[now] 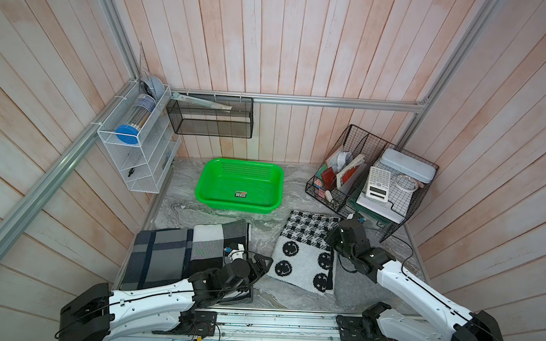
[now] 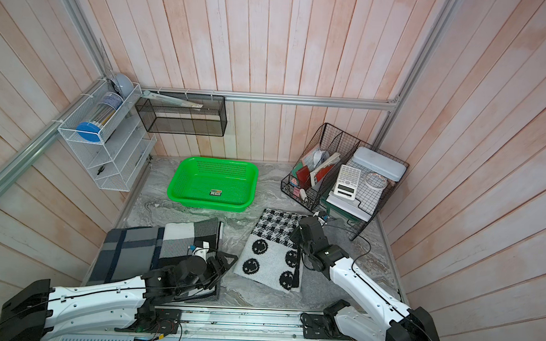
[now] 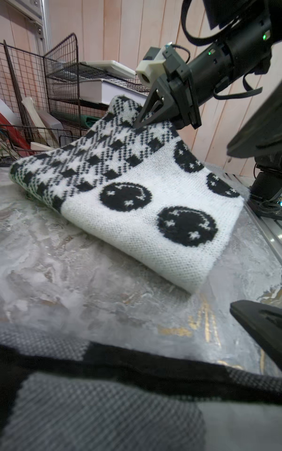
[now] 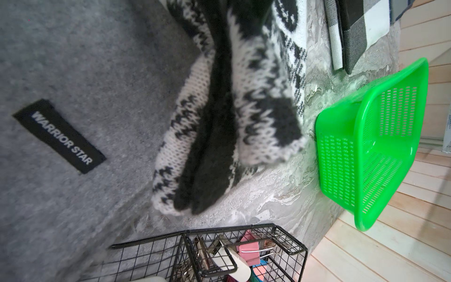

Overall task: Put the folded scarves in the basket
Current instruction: Adjust the scarf at the center of the board.

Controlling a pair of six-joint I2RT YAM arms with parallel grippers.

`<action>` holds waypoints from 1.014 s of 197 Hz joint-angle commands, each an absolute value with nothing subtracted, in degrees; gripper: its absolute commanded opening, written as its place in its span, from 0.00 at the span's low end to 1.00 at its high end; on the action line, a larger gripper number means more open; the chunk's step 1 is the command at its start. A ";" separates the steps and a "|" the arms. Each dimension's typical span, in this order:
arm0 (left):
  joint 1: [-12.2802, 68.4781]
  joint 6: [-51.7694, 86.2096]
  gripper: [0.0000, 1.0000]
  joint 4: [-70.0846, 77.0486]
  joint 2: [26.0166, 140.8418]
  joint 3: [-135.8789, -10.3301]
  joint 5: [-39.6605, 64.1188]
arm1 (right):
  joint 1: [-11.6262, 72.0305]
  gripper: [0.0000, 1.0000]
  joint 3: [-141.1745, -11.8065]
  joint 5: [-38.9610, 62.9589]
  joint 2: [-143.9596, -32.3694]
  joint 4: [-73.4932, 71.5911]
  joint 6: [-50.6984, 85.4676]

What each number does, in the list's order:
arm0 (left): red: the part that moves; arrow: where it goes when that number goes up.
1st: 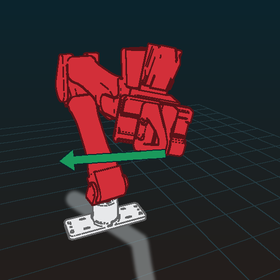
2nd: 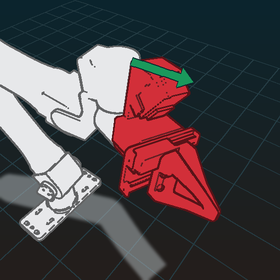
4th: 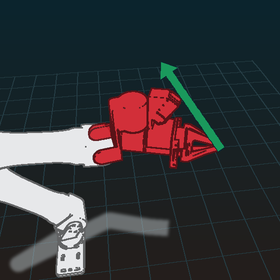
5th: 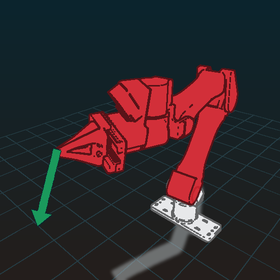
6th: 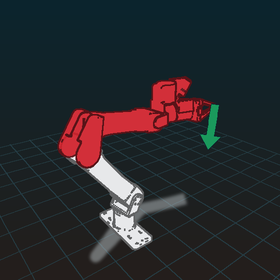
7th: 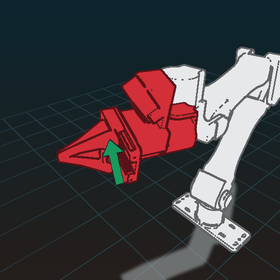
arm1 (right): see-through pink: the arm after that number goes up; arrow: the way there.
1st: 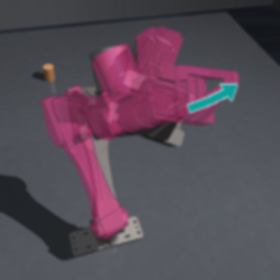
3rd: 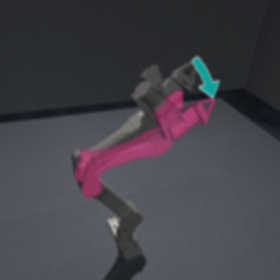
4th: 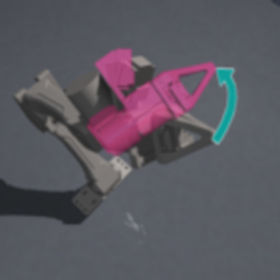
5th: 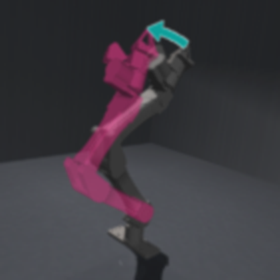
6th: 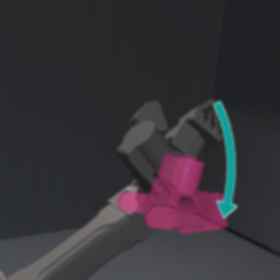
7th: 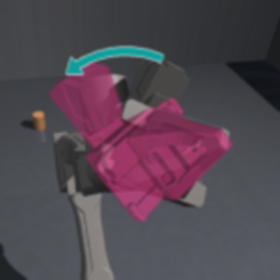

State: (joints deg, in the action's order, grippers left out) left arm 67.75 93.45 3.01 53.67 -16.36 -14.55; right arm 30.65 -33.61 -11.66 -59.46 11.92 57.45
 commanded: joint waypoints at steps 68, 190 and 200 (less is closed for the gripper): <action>78.49 113.14 0.88 30.61 82.01 -20.92 -25.29 | 30.56 0.00 -32.90 -14.04 -57.56 13.09 60.72; 70.72 107.99 0.00 42.61 96.65 -20.93 -19.99 | 33.90 0.00 -27.41 -14.84 -47.62 18.91 65.24; 68.37 104.29 0.00 40.71 94.09 -21.04 -17.17 | 34.88 0.00 -26.86 -15.62 -46.05 20.55 65.72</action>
